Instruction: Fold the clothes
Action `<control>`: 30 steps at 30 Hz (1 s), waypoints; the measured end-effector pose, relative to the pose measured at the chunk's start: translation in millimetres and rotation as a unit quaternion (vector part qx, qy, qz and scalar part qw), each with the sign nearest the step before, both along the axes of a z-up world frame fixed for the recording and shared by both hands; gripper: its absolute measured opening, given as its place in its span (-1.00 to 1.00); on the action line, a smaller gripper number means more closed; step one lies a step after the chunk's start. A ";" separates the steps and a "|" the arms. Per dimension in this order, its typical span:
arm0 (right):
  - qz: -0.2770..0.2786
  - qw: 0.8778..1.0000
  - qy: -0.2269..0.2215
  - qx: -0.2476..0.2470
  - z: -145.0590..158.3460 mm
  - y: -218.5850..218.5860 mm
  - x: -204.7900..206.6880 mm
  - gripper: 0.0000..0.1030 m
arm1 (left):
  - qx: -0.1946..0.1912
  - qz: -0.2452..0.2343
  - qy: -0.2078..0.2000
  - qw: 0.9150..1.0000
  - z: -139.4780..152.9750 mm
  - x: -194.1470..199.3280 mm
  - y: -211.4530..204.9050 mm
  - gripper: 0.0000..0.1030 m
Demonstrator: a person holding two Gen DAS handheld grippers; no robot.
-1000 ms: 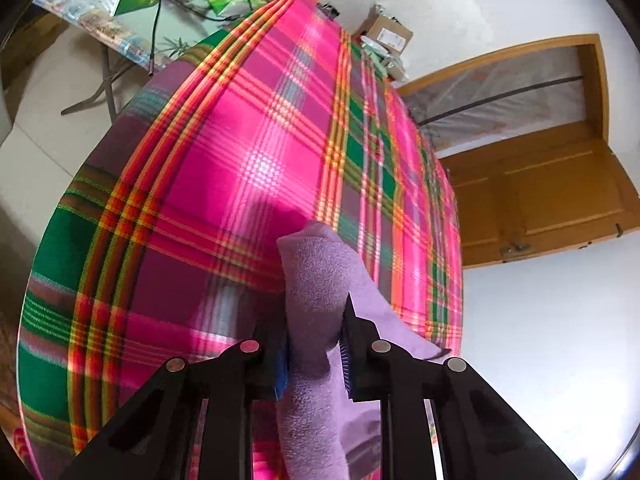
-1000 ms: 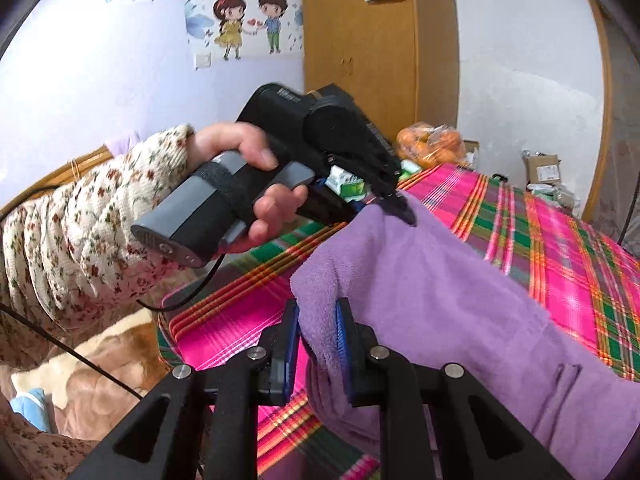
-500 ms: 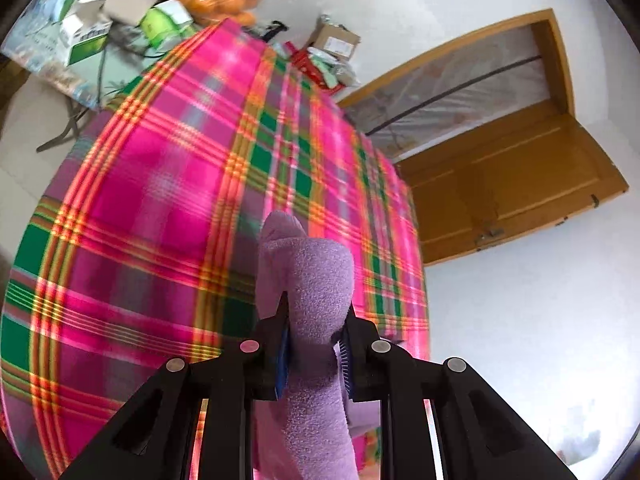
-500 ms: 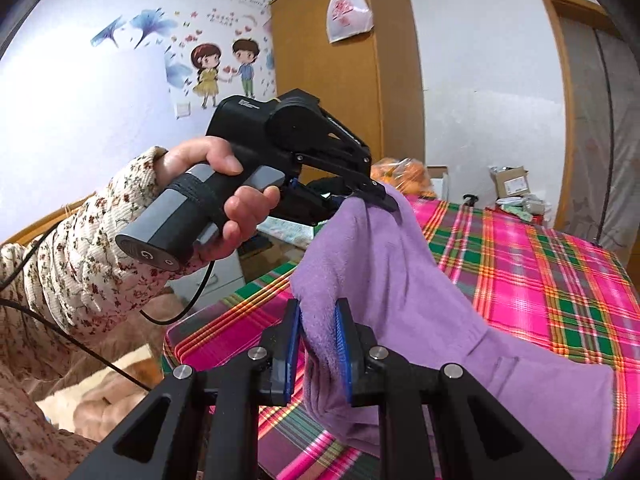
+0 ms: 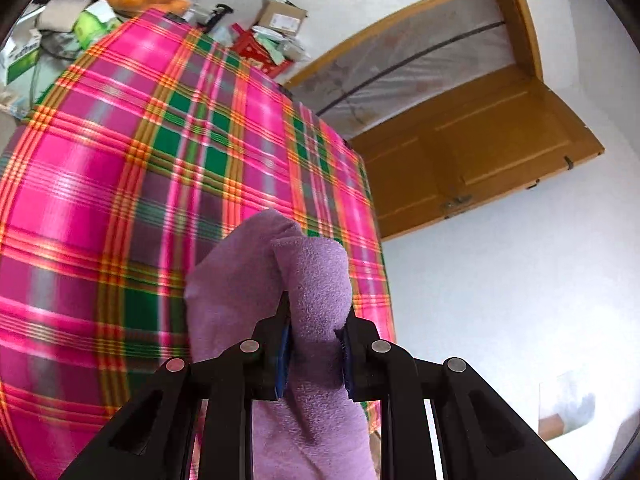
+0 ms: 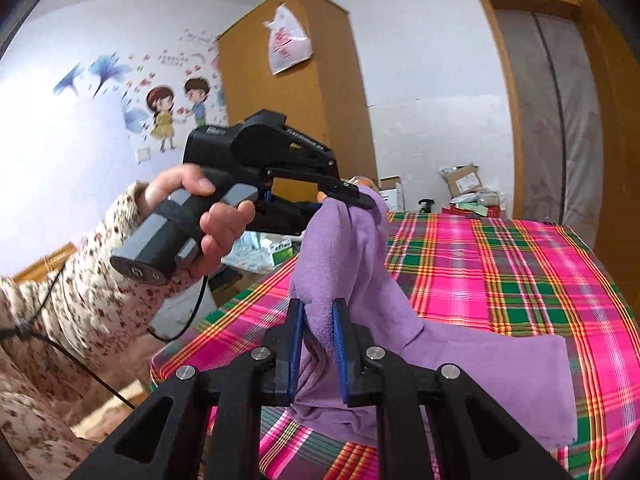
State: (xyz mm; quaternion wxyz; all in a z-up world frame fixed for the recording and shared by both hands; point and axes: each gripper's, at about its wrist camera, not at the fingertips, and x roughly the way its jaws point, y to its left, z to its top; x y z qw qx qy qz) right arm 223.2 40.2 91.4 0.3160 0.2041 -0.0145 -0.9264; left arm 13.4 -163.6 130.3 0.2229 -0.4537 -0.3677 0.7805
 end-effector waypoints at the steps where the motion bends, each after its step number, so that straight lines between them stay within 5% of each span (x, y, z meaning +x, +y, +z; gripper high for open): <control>1: -0.008 1.000 0.001 -0.003 1.5 5.6 0.0 -0.71 | 0.002 -0.005 0.001 1.000 1.5 -1.3 5.1 -0.59; 30: -0.195 0.980 -0.027 -0.027 -1.4 108.9 -5.6 -0.78 | 0.010 -0.124 -0.035 0.992 -19.2 -62.2 142.9 -0.59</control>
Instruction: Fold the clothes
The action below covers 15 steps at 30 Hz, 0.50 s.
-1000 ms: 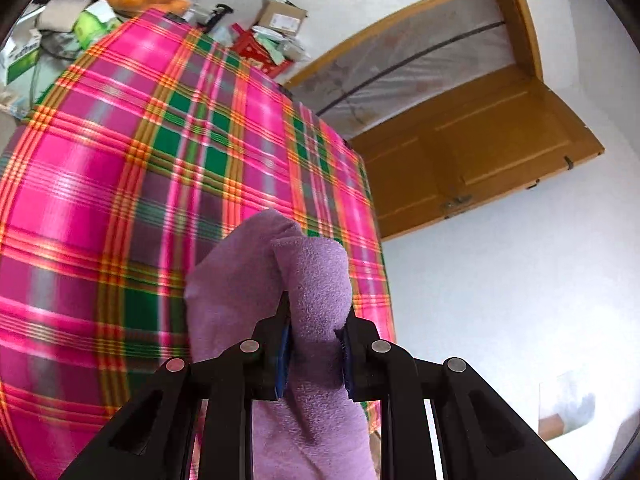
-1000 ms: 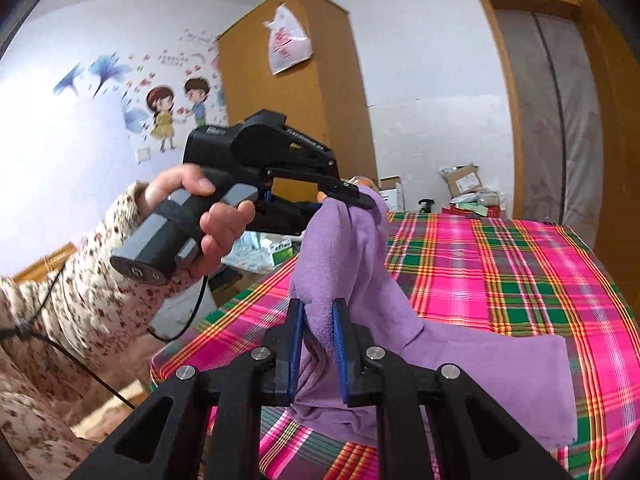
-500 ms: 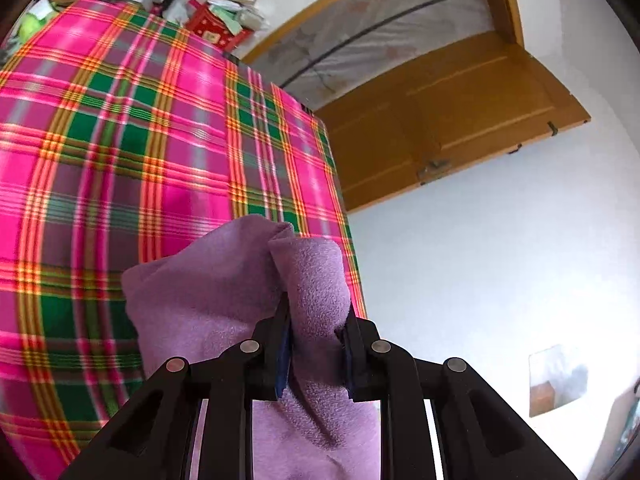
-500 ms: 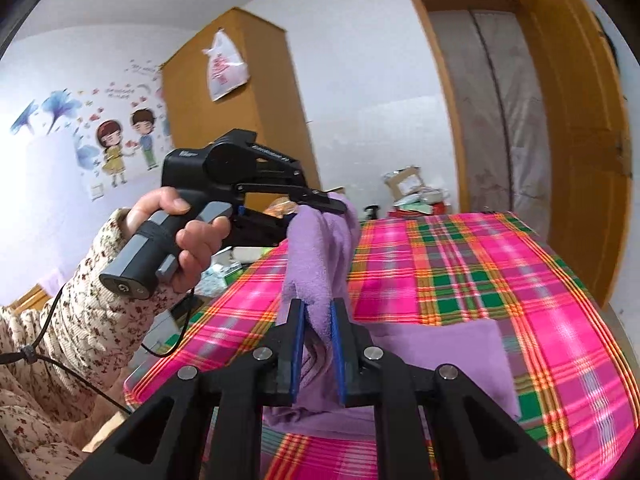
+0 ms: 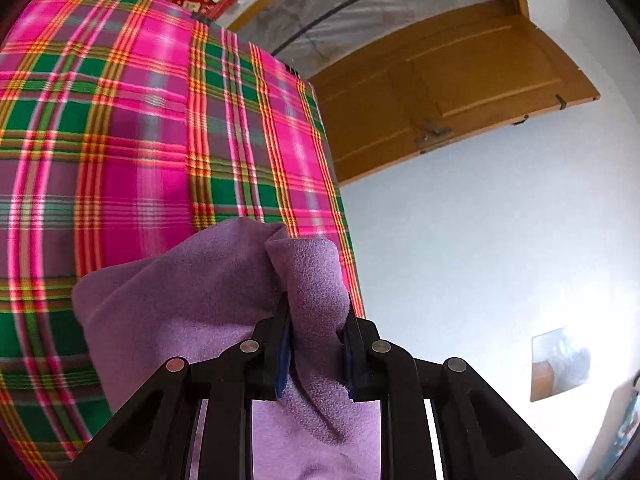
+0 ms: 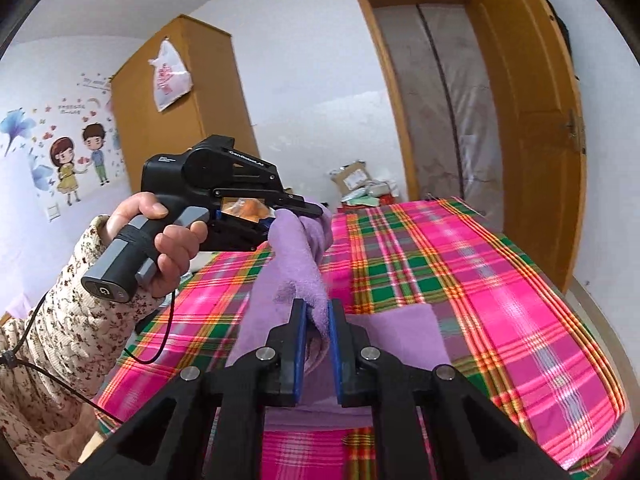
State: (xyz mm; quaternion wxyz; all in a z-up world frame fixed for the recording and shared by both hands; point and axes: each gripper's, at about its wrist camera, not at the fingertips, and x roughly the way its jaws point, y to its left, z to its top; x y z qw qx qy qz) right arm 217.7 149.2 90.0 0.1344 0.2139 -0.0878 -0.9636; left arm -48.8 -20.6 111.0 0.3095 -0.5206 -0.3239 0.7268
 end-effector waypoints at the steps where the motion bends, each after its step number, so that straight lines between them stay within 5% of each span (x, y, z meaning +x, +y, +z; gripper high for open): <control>1: -0.006 1.000 -0.003 0.000 -1.9 3.1 0.2 -0.78 | -0.001 -0.003 -0.003 1.000 -3.4 -2.1 4.1 -0.59; 15: -0.072 0.996 -0.057 0.008 -34.9 39.2 -16.8 -0.84 | -0.009 -0.038 -0.049 0.998 -51.4 -30.9 60.8 -0.59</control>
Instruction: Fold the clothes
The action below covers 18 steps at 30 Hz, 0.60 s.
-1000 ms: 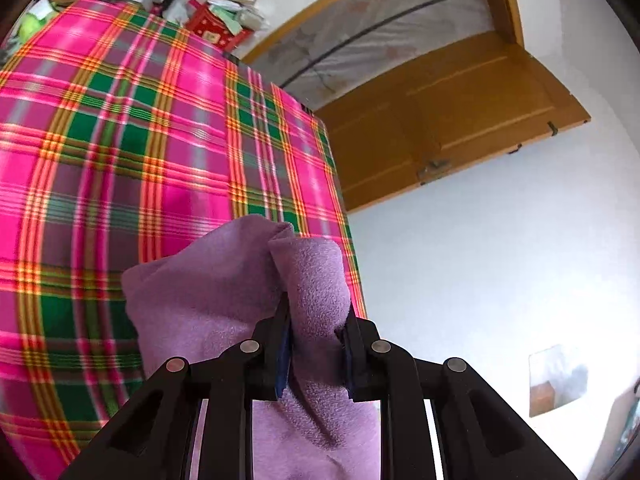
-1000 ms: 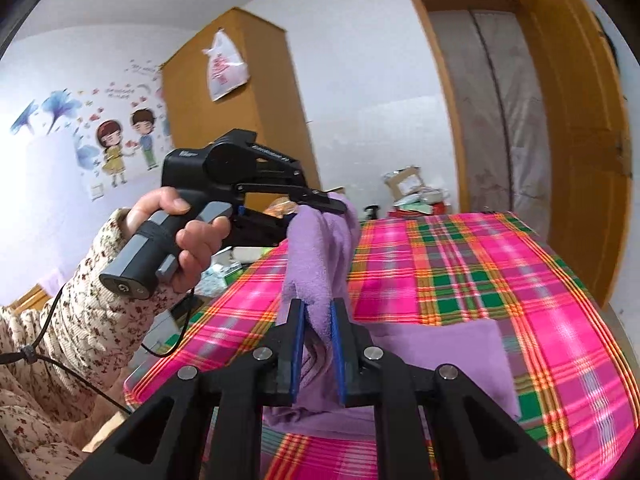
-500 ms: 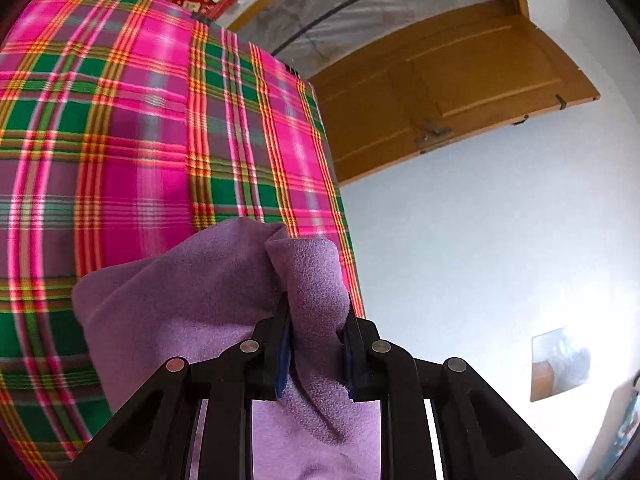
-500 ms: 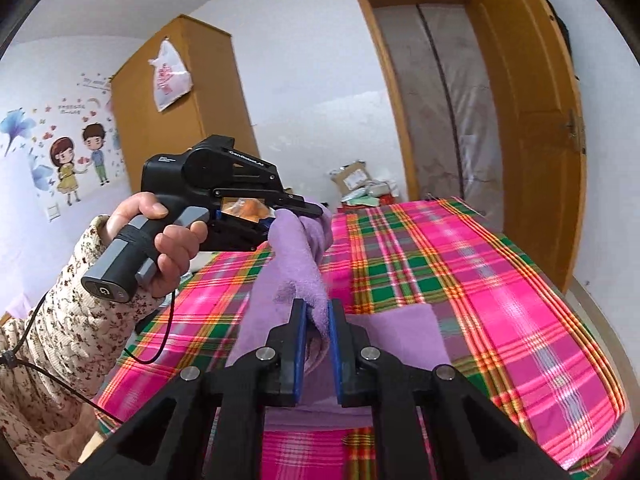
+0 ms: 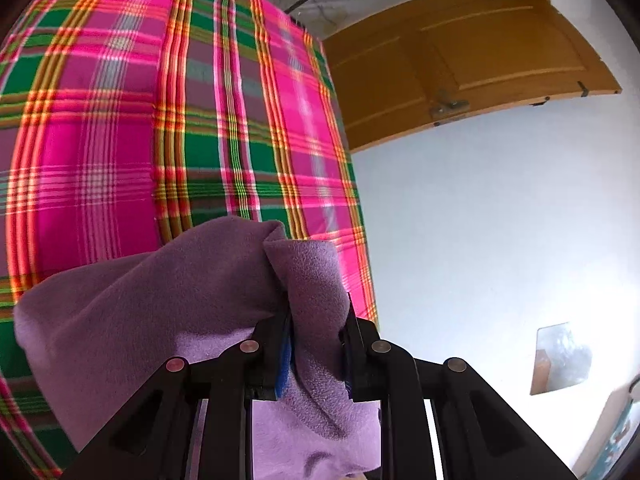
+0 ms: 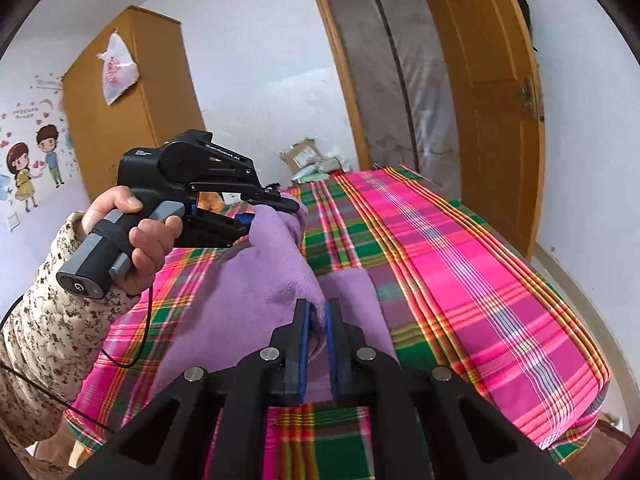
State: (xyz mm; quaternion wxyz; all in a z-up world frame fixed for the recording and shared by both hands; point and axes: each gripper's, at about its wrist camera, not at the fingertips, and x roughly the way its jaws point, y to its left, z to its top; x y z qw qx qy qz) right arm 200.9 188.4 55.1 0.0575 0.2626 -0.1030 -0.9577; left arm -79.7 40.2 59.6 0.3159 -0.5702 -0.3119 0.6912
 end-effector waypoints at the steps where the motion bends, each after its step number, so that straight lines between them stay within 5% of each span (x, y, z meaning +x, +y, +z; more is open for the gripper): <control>1: -0.004 1.000 -0.004 0.000 -3.0 2.3 -1.7 -0.84 | -0.001 -0.003 -0.004 1.000 -3.9 -2.3 3.7 -0.59; 18: -0.032 0.998 -0.059 0.007 -32.9 14.1 -18.0 -0.85 | -0.001 -0.023 -0.051 0.998 -48.8 -21.2 20.6 -0.51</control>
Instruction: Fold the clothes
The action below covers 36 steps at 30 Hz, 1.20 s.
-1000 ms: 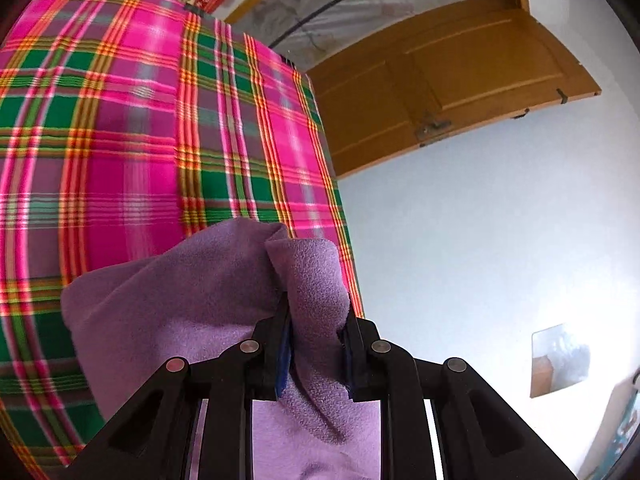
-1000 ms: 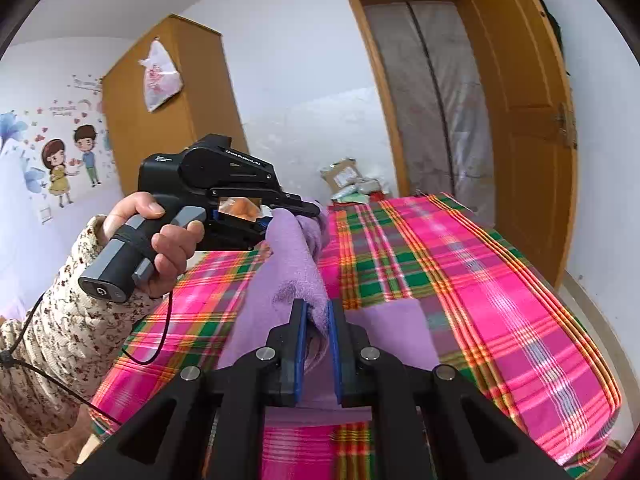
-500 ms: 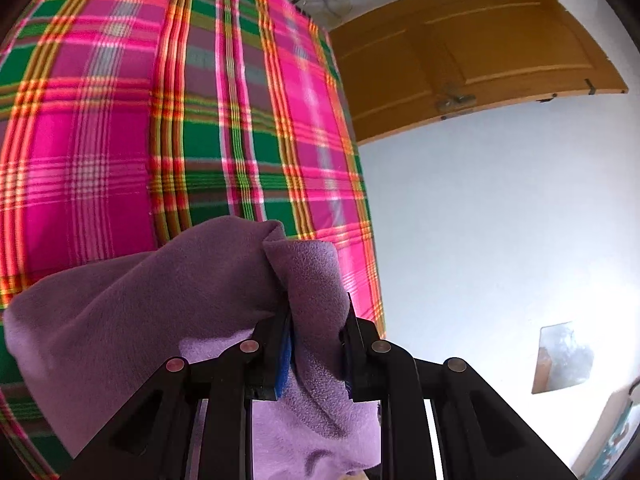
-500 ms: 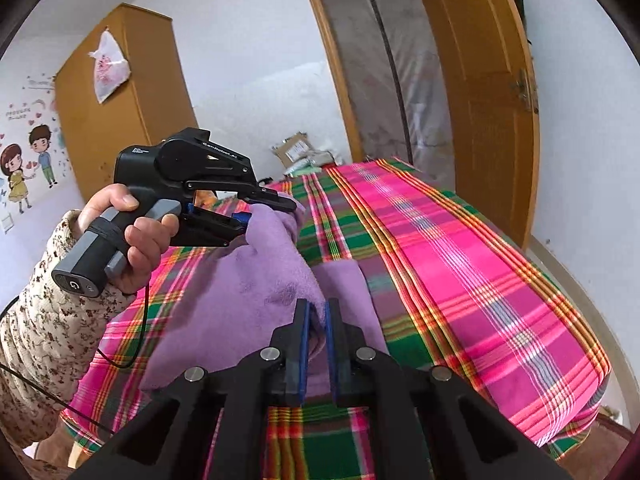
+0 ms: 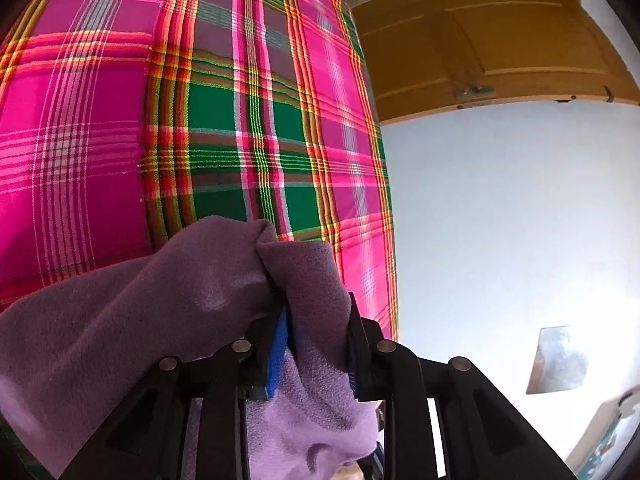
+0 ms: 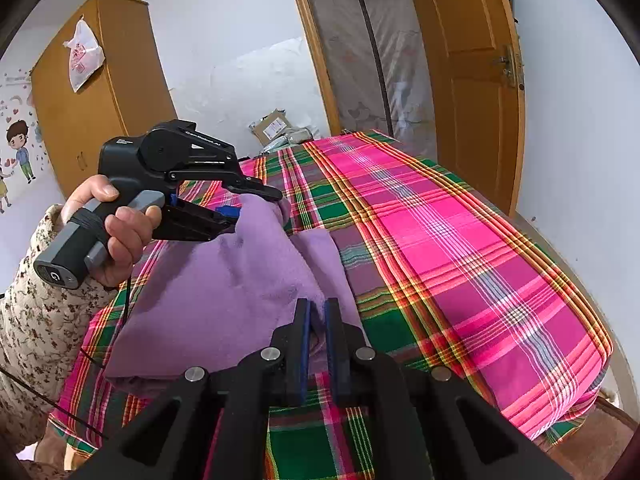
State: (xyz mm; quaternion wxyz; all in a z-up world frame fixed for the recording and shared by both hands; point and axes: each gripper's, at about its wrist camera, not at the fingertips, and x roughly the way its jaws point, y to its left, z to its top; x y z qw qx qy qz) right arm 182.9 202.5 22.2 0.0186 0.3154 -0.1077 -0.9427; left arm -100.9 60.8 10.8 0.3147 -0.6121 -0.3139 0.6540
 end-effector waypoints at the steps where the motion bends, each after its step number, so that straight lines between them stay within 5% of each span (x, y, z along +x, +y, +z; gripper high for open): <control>1: -0.001 1.000 -0.001 0.001 -0.4 0.1 0.5 -0.85 | 0.001 0.001 0.000 1.000 0.7 0.6 -1.0 -0.50; 7: -0.009 1.000 -0.011 0.006 -5.5 3.3 -1.7 -0.88 | 0.010 0.007 0.017 1.000 11.0 11.7 -15.7 -0.29; 20: 0.000 0.999 -0.026 -0.034 -10.3 22.0 -19.3 -0.86 | -0.025 0.050 0.092 0.994 24.5 65.1 -84.4 -0.28; 26: 0.033 0.994 -0.042 -0.097 -14.7 32.7 -51.4 -0.27 | -0.055 0.063 0.126 0.989 22.2 93.4 -114.1 -0.28; 34: 0.064 0.985 -0.085 -0.133 -31.9 33.0 -89.8 -0.27 | -0.042 0.070 0.122 0.989 9.6 106.1 -129.4 -0.28; 36: 0.073 0.984 -0.086 -0.139 -33.2 28.4 -90.7 -0.73 | -0.040 0.073 0.117 0.990 7.6 106.3 -131.0 -0.28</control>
